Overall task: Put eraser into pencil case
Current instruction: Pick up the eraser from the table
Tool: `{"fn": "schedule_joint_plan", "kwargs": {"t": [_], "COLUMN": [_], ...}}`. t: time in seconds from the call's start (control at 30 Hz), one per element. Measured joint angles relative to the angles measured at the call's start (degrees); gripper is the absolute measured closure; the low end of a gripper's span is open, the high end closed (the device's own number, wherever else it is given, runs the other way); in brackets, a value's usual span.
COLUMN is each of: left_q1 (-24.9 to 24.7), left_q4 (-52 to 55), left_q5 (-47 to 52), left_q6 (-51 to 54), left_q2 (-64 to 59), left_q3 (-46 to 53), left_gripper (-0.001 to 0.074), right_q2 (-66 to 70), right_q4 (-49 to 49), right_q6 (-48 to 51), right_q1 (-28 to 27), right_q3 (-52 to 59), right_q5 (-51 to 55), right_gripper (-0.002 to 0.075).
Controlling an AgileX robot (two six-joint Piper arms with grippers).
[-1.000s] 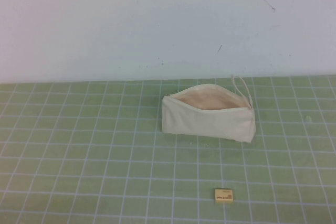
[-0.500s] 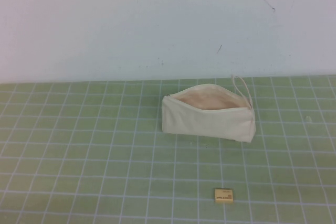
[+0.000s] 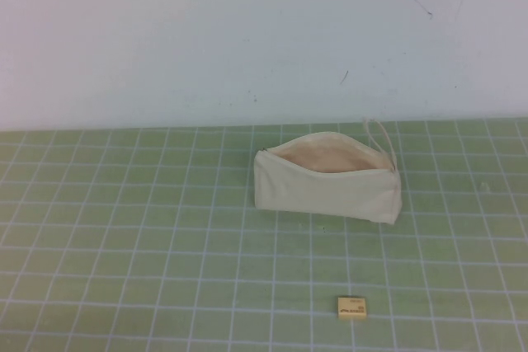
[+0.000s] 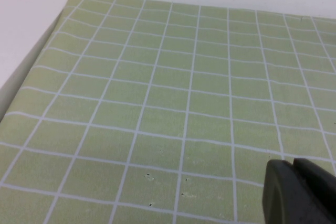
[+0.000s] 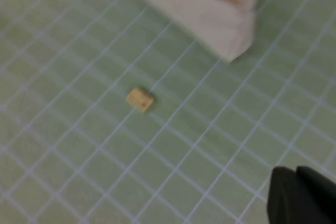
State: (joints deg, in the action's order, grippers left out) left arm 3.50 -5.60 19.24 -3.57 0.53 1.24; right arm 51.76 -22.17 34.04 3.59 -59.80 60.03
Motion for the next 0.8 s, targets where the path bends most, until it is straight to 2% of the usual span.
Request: {"fn": "schedule_joint_plan", "kwargs": {"t": [0.13,0.37,0.7,0.8], "left_q1": [0.00,0.00,0.00,0.00], "left_q4": [0.00,0.00,0.00,0.00], "left_q5": [0.00,0.00,0.00,0.00], "left_q6": [0.00,0.00,0.00,0.00], "left_q2": [0.00,0.00,0.00,0.00], "left_q3": [0.00,0.00,0.00,0.00], "left_gripper": [0.0738,0.0738,0.0738,0.0738], "right_q2": [9.06,22.24,38.68,43.46], "right_q4": [1.59,8.91,12.63,13.54], "right_q6": [5.67,11.51,18.03,18.27], "right_q1": [5.18,17.37,27.32,29.45], "right_q3": [-1.42,-3.50,-13.62,-16.50], "right_q5": [1.16,1.16,2.65,3.23], "right_gripper": [0.0727,0.0727,0.0722,0.0679]}}
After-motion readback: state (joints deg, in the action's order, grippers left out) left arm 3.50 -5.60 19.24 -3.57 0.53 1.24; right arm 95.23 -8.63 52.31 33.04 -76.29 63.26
